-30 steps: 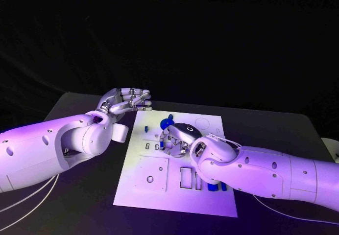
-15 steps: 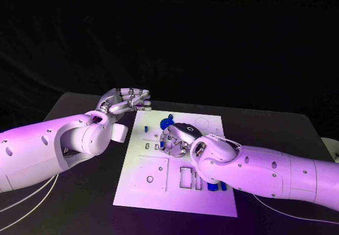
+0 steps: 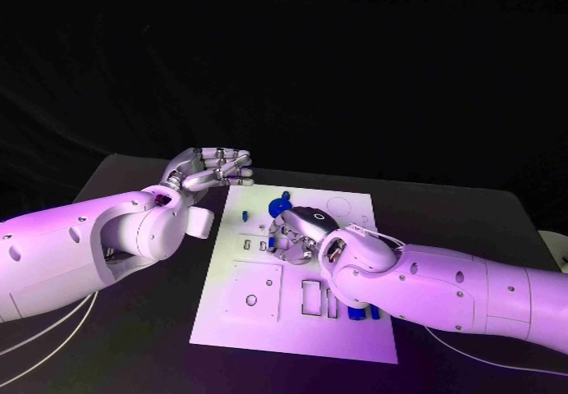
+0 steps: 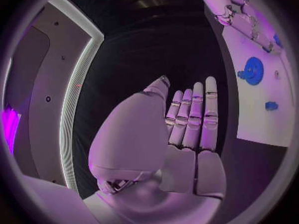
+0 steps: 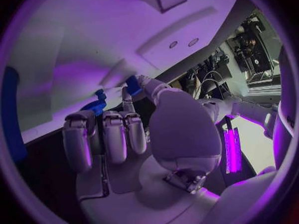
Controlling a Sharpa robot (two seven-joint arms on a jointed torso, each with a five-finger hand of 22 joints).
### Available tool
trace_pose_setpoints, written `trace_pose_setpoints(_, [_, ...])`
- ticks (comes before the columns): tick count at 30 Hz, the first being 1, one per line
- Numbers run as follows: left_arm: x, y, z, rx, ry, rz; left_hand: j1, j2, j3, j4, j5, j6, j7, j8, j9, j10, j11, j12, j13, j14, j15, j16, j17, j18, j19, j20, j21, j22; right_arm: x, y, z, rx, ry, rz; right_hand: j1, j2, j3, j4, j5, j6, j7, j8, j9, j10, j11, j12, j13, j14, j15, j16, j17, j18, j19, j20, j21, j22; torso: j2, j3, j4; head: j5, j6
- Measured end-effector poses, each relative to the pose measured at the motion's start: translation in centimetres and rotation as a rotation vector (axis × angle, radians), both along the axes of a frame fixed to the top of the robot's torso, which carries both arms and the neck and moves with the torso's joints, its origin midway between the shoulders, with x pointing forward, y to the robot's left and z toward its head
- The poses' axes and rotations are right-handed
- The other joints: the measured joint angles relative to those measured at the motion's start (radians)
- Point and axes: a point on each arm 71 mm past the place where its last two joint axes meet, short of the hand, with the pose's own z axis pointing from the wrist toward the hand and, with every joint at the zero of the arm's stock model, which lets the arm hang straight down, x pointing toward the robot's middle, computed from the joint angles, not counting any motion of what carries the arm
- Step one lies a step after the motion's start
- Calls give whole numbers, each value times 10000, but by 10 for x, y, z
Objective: Assemble the parts on the task board
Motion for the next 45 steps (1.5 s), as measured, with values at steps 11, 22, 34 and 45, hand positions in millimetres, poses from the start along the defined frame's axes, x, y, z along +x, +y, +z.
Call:
trace_pose_setpoints(11, [0,0,0,5,6,9,0,0,0,0,0,0,0,0,0,0,0,0,0,0,0,0,-1,-1,0,0,0,-1,-1,0,-2,-60,56,-3,-246,-246,-236,289,-258,-390,193,-261,-164,-30,180,0,0,17,164,0,0,0,-34,116,0,-2,0,1,-6,6,-6])
trace_pose_setpoints(22, [0,1,0,11,10,23,0,0,0,0,0,0,0,0,0,0,0,0,0,0,0,0,-2,0,0,0,0,-2,-2,-1,-2,15,-27,-34,-298,-298,-1150,773,-486,-706,292,-490,-280,-6,277,-134,-1,16,235,0,-1,-1,0,220,0,-3,1,2,-3,-2,11])
trace_pose_setpoints(34, [4,5,-2,542,19,-61,-716,-140,-96,154,0,340,-147,114,63,929,-240,202,87,787,-295,331,406,-1,315,-171,401,159,-13,-21,21,855,-767,-49,733,-65,-2873,1655,-466,-1000,412,-675,-478,-25,398,-182,-1,-19,342,0,-1,-1,-1,291,-58,-5,-36,22,-33,31,114])
trace_pose_setpoints(45, [11,3,-14,3156,462,-1094,-2408,166,-177,127,47,541,-593,532,530,2466,-856,1274,959,3026,-1161,5402,4262,-4,1981,-1092,3645,2009,-8,-81,71,1977,-1304,141,1244,267,-2757,1624,-39,-798,355,-597,-507,-25,398,-375,-2,18,379,-38,-1,0,-37,326,-740,-6,-225,82,-143,71,168])
